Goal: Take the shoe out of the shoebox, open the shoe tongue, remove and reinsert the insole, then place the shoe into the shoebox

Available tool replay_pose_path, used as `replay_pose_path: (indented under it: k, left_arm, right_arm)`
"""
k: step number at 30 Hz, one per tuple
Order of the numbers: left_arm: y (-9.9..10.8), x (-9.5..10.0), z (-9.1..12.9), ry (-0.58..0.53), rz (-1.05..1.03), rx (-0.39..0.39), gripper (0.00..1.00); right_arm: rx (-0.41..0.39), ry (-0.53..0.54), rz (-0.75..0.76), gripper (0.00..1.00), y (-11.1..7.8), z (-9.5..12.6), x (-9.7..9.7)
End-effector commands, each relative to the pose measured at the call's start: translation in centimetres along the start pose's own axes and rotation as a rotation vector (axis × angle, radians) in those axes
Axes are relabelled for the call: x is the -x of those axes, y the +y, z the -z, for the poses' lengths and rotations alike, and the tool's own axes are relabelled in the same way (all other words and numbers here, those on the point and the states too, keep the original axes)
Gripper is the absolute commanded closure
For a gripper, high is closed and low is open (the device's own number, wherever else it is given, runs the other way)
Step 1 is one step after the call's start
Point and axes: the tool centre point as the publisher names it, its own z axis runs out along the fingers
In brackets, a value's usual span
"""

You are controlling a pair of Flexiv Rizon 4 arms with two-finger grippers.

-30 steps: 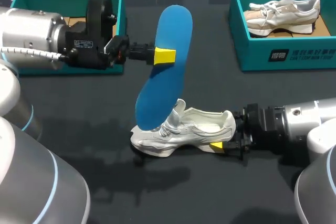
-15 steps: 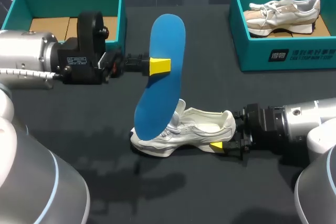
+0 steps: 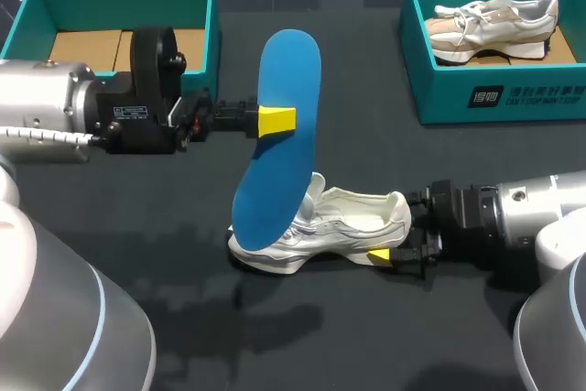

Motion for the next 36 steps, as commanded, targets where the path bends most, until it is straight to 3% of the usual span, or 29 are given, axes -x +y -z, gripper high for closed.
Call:
replay_pose_path:
  k: [1,9,19,29,36]
  left_arm:
    - [0.0,0.1,-0.2,0.002,-0.001,-0.001,1.00]
    - [0.0,0.1,-0.2,0.002,-0.001,-0.001,1.00]
    - [0.0,0.1,-0.2,0.002,-0.001,-0.001,1.00]
    - [0.0,0.1,-0.2,0.002,-0.001,-0.001,1.00]
    - [0.0,0.1,-0.2,0.002,-0.001,-0.001,1.00]
  right_arm:
    - [-0.042,-0.013,-0.009,0.00,0.2,1.2,-1.0]
    - [-0.177,-0.004,-0.044,0.00,0.1,4.4,-1.4]
    - [-0.534,0.068,-0.139,0.00,2.0,8.6,-1.3]
    - [-0.820,0.040,-0.140,0.00,4.6,10.4,-2.1]
    - [-0.956,0.018,-0.150,0.00,5.8,11.4,-2.5]
